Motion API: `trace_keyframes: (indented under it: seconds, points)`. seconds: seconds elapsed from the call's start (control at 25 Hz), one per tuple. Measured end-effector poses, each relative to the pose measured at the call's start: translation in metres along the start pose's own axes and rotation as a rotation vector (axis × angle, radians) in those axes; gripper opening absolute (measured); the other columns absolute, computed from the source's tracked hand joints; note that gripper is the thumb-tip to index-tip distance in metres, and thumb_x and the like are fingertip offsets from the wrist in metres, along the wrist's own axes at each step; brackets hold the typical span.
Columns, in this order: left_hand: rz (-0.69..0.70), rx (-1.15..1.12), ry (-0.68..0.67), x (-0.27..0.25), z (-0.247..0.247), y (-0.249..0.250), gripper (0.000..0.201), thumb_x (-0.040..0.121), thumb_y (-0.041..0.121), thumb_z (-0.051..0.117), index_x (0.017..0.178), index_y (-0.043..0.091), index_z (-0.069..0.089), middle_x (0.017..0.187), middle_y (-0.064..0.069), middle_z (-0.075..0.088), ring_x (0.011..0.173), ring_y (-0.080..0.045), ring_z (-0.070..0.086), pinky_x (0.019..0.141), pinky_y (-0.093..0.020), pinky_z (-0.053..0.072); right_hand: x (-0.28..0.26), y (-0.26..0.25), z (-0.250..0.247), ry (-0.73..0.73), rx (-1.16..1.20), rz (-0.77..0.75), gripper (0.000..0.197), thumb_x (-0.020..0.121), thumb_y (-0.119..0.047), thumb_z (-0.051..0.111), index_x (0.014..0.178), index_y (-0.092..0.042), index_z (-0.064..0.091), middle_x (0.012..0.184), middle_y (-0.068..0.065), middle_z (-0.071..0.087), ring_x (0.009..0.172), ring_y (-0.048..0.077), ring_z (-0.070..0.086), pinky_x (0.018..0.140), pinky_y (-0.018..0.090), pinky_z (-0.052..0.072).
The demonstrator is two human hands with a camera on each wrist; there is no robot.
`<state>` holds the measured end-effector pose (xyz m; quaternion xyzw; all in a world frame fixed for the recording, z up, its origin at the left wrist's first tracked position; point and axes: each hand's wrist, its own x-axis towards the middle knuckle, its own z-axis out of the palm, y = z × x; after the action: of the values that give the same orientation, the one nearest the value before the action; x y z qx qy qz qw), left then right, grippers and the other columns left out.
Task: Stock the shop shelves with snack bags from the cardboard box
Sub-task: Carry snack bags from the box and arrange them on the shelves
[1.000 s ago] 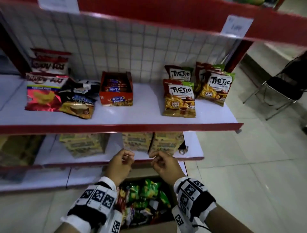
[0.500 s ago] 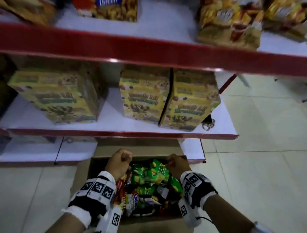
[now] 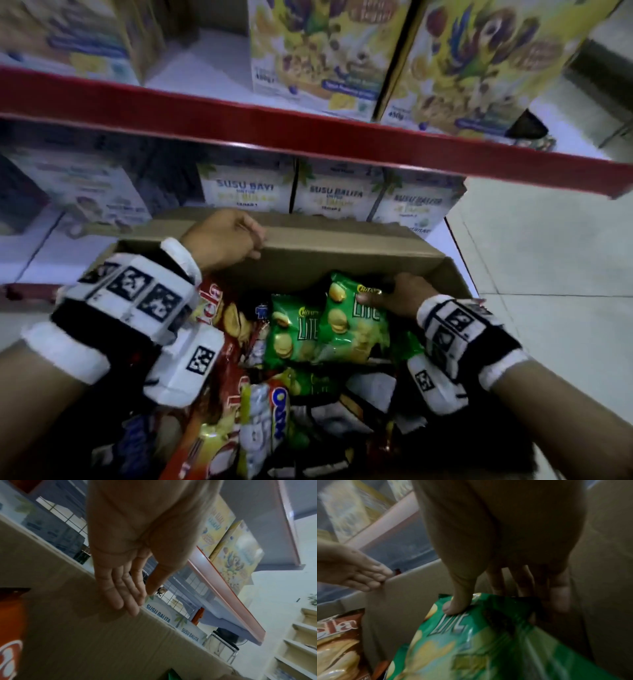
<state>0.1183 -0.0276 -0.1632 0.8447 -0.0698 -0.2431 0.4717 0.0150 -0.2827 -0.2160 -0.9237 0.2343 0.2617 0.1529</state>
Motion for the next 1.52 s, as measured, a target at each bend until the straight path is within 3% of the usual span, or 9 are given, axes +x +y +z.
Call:
trace_keyframes:
  seconds: [0.12, 0.36, 0.48, 0.56, 0.68, 0.8, 0.96, 1.16, 1.52]
  points:
    - [0.098, 0.102, 0.022, -0.007, 0.000, 0.001, 0.012, 0.093, 0.015, 0.056, 0.083, 0.009, 0.059, 0.090, -0.007, 0.064, 0.078, -0.020, 0.065, 0.081, -0.025, 0.055, -0.019, -0.009, -0.009, 0.050, 0.007, -0.108, 0.075, 0.064, -0.070, 0.067, 0.119, -0.020, 0.061, 0.121, 0.005, 0.062, 0.105, 0.019, 0.056, 0.080, 0.023, 0.038]
    - [0.342, 0.357, -0.187, -0.057, -0.011, 0.031, 0.101, 0.052, 0.095, 0.027, 0.099, 0.014, 0.067, 0.099, -0.008, 0.072, 0.094, -0.019, 0.066, 0.087, -0.031, 0.049, -0.100, -0.051, -0.075, 0.333, 0.435, -0.442, 0.049, 0.046, -0.066, 0.076, 0.059, -0.025, 0.052, 0.054, -0.017, 0.049, 0.060, 0.005, 0.051, 0.059, 0.023, 0.037]
    - [0.468, -0.113, -0.142, -0.073, -0.014, 0.041, 0.062, 0.066, 0.078, 0.043, 0.081, 0.021, 0.061, 0.066, 0.015, 0.072, 0.061, 0.004, 0.065, 0.064, -0.017, 0.051, -0.119, -0.083, -0.103, 0.363, 0.703, -0.696, 0.031, 0.067, -0.042, 0.079, 0.062, -0.019, 0.058, 0.046, -0.016, 0.050, 0.044, 0.000, 0.046, 0.047, 0.018, 0.038]
    - [0.428, -0.477, -0.176, -0.080, -0.025, 0.042, 0.038, 0.072, 0.046, 0.057, 0.090, 0.014, 0.066, 0.079, 0.005, 0.076, 0.069, -0.007, 0.072, 0.060, -0.021, 0.056, -0.121, -0.108, -0.108, 0.325, 0.817, -0.803, 0.015, 0.077, -0.029, 0.075, 0.083, -0.016, 0.070, 0.067, -0.010, 0.070, 0.058, 0.001, 0.062, 0.054, 0.015, 0.049]
    - [0.417, -0.458, -0.076, -0.082, -0.058, 0.031, 0.031, 0.075, 0.034, 0.059, 0.095, 0.011, 0.067, 0.082, 0.001, 0.076, 0.069, -0.009, 0.072, 0.058, -0.020, 0.056, -0.109, -0.131, -0.091, 0.381, 1.056, -0.818, 0.040, 0.095, -0.042, 0.048, 0.103, -0.008, 0.067, 0.089, 0.005, 0.072, 0.082, 0.016, 0.069, 0.085, 0.034, 0.055]
    - [0.367, -0.443, 0.057, -0.079, -0.093, 0.005, 0.024, 0.090, 0.029, 0.053, 0.099, 0.010, 0.065, 0.079, 0.000, 0.076, 0.065, -0.008, 0.071, 0.058, -0.021, 0.058, -0.083, -0.136, -0.053, 0.169, 1.298, -0.663, 0.061, 0.098, -0.051, 0.024, 0.081, -0.005, 0.059, 0.064, 0.010, 0.057, 0.055, 0.024, 0.064, 0.062, 0.036, 0.053]
    - [0.305, -0.377, 0.127, -0.080, -0.120, -0.028, 0.022, 0.093, 0.028, 0.050, 0.101, 0.012, 0.062, 0.077, -0.002, 0.075, 0.059, -0.013, 0.069, 0.052, -0.023, 0.056, -0.046, -0.148, 0.018, -0.146, 0.671, -0.555, 0.024, 0.099, -0.023, 0.045, 0.100, -0.005, 0.061, 0.095, 0.015, 0.066, 0.080, 0.023, 0.069, 0.073, 0.034, 0.053]
    - [0.313, -0.377, 0.114, -0.083, -0.137, -0.041, 0.024, 0.084, 0.034, 0.054, 0.098, 0.015, 0.062, 0.082, -0.004, 0.076, 0.062, -0.015, 0.071, 0.050, -0.023, 0.055, -0.025, -0.163, 0.066, -0.228, 0.258, -0.572, 0.079, 0.089, -0.029, 0.063, 0.150, -0.015, 0.016, 0.152, 0.006, 0.033, 0.138, 0.022, 0.034, 0.109, 0.025, 0.026]
    - [0.459, -0.644, 0.259, -0.080, -0.131, -0.011, 0.044, 0.085, 0.034, 0.058, 0.123, 0.012, 0.059, 0.109, -0.007, 0.072, 0.096, -0.017, 0.070, 0.071, -0.027, 0.059, -0.062, -0.137, -0.012, -0.246, 0.683, -0.716, 0.042, 0.070, -0.006, 0.080, 0.101, -0.026, 0.061, 0.091, -0.010, 0.074, 0.087, 0.008, 0.070, 0.073, 0.023, 0.056]
